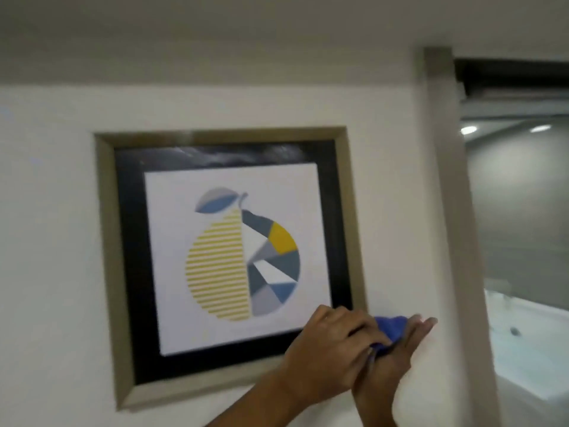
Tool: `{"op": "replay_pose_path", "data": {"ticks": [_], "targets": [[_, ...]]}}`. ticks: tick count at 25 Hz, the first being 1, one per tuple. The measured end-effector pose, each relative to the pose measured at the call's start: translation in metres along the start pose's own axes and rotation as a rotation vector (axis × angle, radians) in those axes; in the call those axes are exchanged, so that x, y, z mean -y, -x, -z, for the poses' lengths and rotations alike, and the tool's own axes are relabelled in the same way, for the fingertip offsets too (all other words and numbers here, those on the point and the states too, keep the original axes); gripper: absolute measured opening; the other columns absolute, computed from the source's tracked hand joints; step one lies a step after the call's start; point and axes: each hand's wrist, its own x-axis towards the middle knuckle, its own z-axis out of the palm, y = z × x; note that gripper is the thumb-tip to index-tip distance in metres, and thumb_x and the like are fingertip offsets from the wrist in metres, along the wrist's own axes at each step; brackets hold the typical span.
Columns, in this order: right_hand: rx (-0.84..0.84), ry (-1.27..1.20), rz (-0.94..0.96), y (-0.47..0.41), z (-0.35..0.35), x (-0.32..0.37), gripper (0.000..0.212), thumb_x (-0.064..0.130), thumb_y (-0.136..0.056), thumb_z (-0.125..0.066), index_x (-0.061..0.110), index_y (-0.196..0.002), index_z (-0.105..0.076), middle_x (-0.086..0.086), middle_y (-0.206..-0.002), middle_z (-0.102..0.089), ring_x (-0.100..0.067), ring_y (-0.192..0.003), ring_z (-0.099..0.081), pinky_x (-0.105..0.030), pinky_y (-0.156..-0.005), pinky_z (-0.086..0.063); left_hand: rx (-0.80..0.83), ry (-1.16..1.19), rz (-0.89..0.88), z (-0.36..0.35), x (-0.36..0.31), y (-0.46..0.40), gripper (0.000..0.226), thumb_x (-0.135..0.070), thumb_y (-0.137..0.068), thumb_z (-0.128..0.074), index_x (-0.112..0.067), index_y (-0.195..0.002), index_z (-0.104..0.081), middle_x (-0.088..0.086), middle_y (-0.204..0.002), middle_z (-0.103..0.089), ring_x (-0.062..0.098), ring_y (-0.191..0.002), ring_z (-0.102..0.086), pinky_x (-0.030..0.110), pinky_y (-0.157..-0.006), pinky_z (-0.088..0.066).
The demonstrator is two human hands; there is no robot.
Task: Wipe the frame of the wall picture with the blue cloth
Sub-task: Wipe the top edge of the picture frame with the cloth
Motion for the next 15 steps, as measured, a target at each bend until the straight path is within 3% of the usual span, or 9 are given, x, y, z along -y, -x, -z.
{"op": "replay_pose_path", "data": {"ticks": [1, 2, 3, 4, 5, 7, 9, 11, 15], "targets": [[0.015, 0.095, 0.108, -0.010, -0.025, 0.015, 0.024, 0.038, -0.088, -0.073, 0.041, -0.101, -0.053, 0.015, -0.084, -0.060, 0.003, -0.073, -0.057, -0.021, -0.073, -0.051, -0.041, -0.039, -0.007, 0.025, 0.016, -0.005, 0.025, -0.020, -0.093, -0.055, -0.024, -0.117, -0.063, 0.000, -0.116, -0.065, 0.021, -0.095, -0.060, 0.039, -0.079, -0.046], [0.029, 0.186, 0.176, -0.024, -0.053, 0.031, 0.066, 0.017, -0.089, -0.071, 0.048, -0.137, -0.039, 0.018, -0.130, -0.056, 0.007, -0.111, -0.055, -0.017, -0.098, -0.043, -0.088, -0.093, -0.010, 0.050, 0.033, -0.010, 0.030, -0.020, -0.091, -0.057, -0.025, -0.121, -0.061, 0.000, -0.120, -0.065, 0.021, -0.099, -0.060, 0.039, -0.081, -0.046], [0.024, 0.242, 0.286, -0.039, -0.074, 0.046, 0.089, 0.005, -0.091, -0.064, 0.047, -0.152, -0.014, 0.003, -0.160, -0.031, -0.006, -0.140, -0.039, -0.019, -0.112, -0.029, -0.126, -0.156, 0.005, 0.072, 0.050, -0.015, 0.036, -0.023, -0.090, -0.058, -0.026, -0.126, -0.058, 0.000, -0.125, -0.063, 0.020, -0.105, -0.059, 0.038, -0.085, -0.045], [0.039, 0.278, 0.366, -0.053, -0.097, 0.064, 0.095, 0.003, -0.093, -0.060, 0.042, -0.155, 0.002, -0.009, -0.165, -0.014, -0.021, -0.148, -0.028, -0.028, -0.117, -0.025, -0.163, -0.225, 0.032, 0.094, 0.068, -0.018, 0.043, -0.027, -0.089, -0.058, -0.028, -0.131, -0.054, -0.002, -0.131, -0.061, 0.017, -0.111, -0.057, 0.036, -0.089, -0.043], [0.047, 0.292, 0.428, -0.069, -0.119, 0.083, 0.092, 0.004, -0.095, -0.058, 0.034, -0.157, 0.005, -0.016, -0.164, -0.014, -0.032, -0.148, -0.029, -0.039, -0.117, -0.029, -0.197, -0.308, 0.071, 0.116, 0.086, -0.020, 0.048, -0.032, -0.089, -0.057, -0.029, -0.136, -0.050, -0.003, -0.138, -0.057, 0.015, -0.118, -0.053, 0.035, -0.093, -0.041], [0.087, 0.374, 0.518, -0.097, -0.158, 0.114, 0.076, 0.005, -0.097, -0.055, 0.017, -0.158, -0.012, -0.021, -0.164, -0.014, -0.041, -0.148, -0.026, -0.055, -0.111, -0.037, -0.257, -0.494, 0.218, 0.153, 0.122, -0.015, 0.054, -0.043, -0.090, -0.050, -0.032, -0.142, -0.041, -0.003, -0.153, -0.043, 0.017, -0.134, -0.043, 0.039, -0.105, -0.036], [0.160, 0.560, 0.560, -0.118, -0.188, 0.131, 0.064, 0.010, -0.100, -0.050, 0.016, -0.156, -0.021, -0.019, -0.165, -0.003, -0.037, -0.152, -0.011, -0.057, -0.109, -0.034, -0.292, -0.657, 0.439, 0.179, 0.156, 0.004, 0.063, -0.054, -0.092, -0.041, -0.030, -0.150, -0.031, 0.003, -0.164, -0.023, 0.023, -0.148, -0.025, 0.051, -0.114, -0.026], [0.196, 0.673, 0.551, -0.130, -0.209, 0.137, 0.060, 0.017, -0.103, -0.044, 0.023, -0.157, -0.018, -0.014, -0.166, 0.005, -0.033, -0.154, -0.004, -0.055, -0.109, -0.031, -0.276, -0.749, 0.599, 0.194, 0.180, 0.034, 0.073, -0.063, -0.092, -0.032, -0.026, -0.154, -0.023, 0.007, -0.167, -0.010, 0.028, -0.152, -0.013, 0.056, -0.117, -0.017], [0.071, 0.720, 0.510, -0.143, -0.240, 0.148, 0.069, 0.016, -0.099, -0.049, 0.015, -0.158, -0.013, -0.018, -0.166, 0.001, -0.037, -0.153, -0.009, -0.056, -0.107, -0.033, -0.149, -0.858, 0.567, 0.198, 0.197, 0.068, 0.078, -0.068, -0.092, -0.024, -0.023, -0.156, -0.019, 0.008, -0.167, -0.002, 0.030, -0.152, -0.012, 0.053, -0.119, -0.011]]}}
